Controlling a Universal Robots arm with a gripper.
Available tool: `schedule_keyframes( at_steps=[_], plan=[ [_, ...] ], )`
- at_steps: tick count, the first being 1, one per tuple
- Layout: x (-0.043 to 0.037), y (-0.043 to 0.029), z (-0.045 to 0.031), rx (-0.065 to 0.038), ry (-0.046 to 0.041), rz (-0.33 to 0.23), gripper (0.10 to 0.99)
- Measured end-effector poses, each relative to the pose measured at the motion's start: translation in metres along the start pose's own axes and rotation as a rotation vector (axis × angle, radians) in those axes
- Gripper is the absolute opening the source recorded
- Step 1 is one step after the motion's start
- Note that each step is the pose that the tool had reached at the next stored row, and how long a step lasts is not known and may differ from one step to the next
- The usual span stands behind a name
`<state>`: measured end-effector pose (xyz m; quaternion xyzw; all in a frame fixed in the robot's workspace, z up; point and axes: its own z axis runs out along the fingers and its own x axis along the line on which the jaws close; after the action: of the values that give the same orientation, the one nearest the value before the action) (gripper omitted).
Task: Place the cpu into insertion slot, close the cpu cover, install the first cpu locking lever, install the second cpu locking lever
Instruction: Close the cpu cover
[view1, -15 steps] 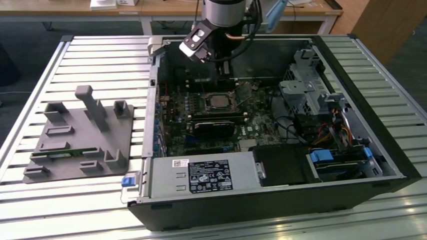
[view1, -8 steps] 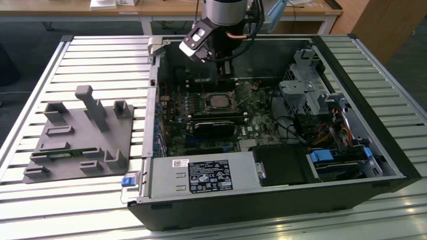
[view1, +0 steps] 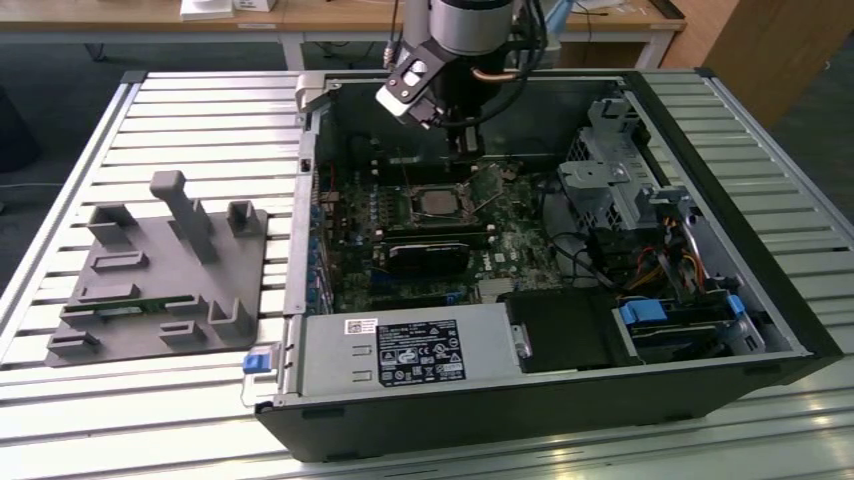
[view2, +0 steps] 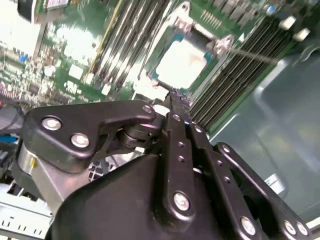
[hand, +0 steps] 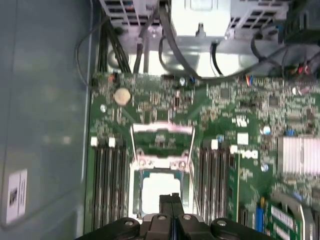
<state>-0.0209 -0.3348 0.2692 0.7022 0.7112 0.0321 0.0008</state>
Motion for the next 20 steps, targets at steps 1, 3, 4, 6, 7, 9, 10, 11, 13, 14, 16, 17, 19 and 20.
schedule_keyframes(
  at_steps=[1, 3, 4, 6, 7, 9, 10, 11, 13, 14, 16, 17, 19, 20],
  plan=[
    [0.0, 0.0031, 0.0003, 0.0, 0.0008, 0.0, 0.106],
    [-0.0001, 0.0074, 0.0008, 0.0, 0.001, 0.0, 0.106],
    [-0.0001, 0.0092, 0.001, 0.0, 0.0008, 0.0, 0.106],
    [-0.0002, 0.013, 0.0015, 0.0, 0.0008, 0.0, 0.106],
    [-0.0002, 0.016, 0.0018, 0.0, 0.0008, -0.001, 0.106],
    [-0.0002, 0.0195, 0.0022, 0.0, 0.0008, -0.003, 0.106],
    [-0.0003, 0.0208, 0.0024, 0.0, 0.0009, -0.004, 0.106],
    [-0.0003, 0.0221, 0.0027, 0.0, 0.0009, -0.005, 0.106],
    [-0.0004, 0.0247, 0.0031, 0.0, 0.0011, -0.007, 0.106],
    [-0.0004, 0.0257, 0.0033, 0.0, 0.0011, -0.007, 0.106],
    [-0.0004, 0.0273, 0.0036, 0.0, 0.0012, -0.008, 0.106],
    [-0.0004, 0.0282, 0.0038, 0.0, 0.0011, -0.008, 0.106],
    [-0.0005, 0.03, 0.0041, 0.0, 0.0012, -0.009, 0.106],
    [-0.0005, 0.0309, 0.0042, 0.001, 0.0011, -0.009, 0.106]
  ],
)
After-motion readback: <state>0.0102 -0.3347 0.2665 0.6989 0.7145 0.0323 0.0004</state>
